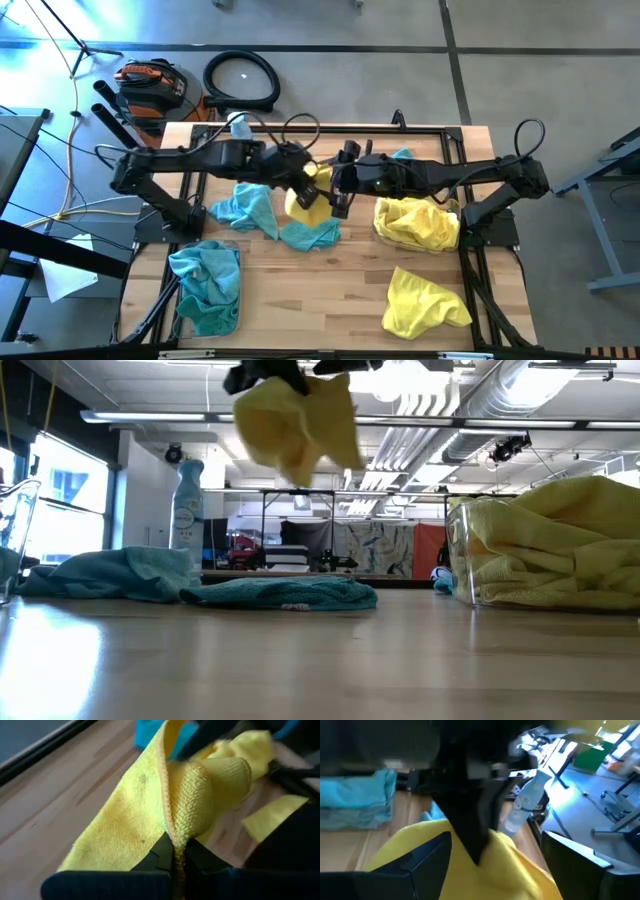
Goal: Sort microfiber towel by color & place in baskets
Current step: Put the yellow microfiber towel into the right transparent bin
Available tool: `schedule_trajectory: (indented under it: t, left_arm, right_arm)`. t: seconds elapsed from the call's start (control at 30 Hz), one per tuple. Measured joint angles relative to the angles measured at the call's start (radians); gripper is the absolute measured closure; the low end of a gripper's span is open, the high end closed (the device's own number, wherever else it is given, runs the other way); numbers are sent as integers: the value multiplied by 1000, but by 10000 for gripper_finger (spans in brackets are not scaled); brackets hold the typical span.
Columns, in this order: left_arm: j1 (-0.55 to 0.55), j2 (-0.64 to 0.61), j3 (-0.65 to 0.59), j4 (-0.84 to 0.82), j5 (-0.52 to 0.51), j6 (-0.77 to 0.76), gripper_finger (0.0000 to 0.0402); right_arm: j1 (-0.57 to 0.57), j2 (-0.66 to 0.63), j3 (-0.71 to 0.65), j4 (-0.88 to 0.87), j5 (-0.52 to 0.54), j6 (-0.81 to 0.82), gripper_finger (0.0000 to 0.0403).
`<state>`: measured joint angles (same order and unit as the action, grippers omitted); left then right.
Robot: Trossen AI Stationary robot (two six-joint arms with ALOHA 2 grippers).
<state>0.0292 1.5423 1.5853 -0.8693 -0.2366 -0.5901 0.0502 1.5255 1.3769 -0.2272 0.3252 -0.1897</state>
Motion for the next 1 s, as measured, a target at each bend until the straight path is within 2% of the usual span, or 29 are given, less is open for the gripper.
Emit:
schedule_trajectory:
  t: [0.13,0.27,0.4,0.5,0.6,0.7,0.73,0.8,0.93,1.0]
  left_arm:
    - [0,24,72,85,35,59,401]
    - [0,25,122,107,44,84,401]
    - [0,12,138,128,44,97,401]
    - [0,17,137,125,44,97,398]
    - [-4,20,136,125,44,107,390]
    - [-5,23,136,118,45,130,379]
    - [-5,23,136,114,46,132,375]
    - [-4,23,135,103,46,133,363]
    - [-4,22,135,58,51,157,332]
    - [-4,22,135,19,50,158,318]
  right_arm:
    - [0,7,0,-67,-4,6,98]
    - [3,6,0,-115,68,50,99]
    - [3,6,0,-113,94,59,128]
    - [2,6,0,-113,94,62,187]
    - [3,6,-1,-115,91,63,272]
    - [3,6,-1,-148,87,130,363]
    - [3,6,0,-163,86,165,380]
    - [2,6,0,-203,86,229,380]
    - [4,6,0,-333,84,348,349]
    - [14,5,-1,-426,86,404,353]
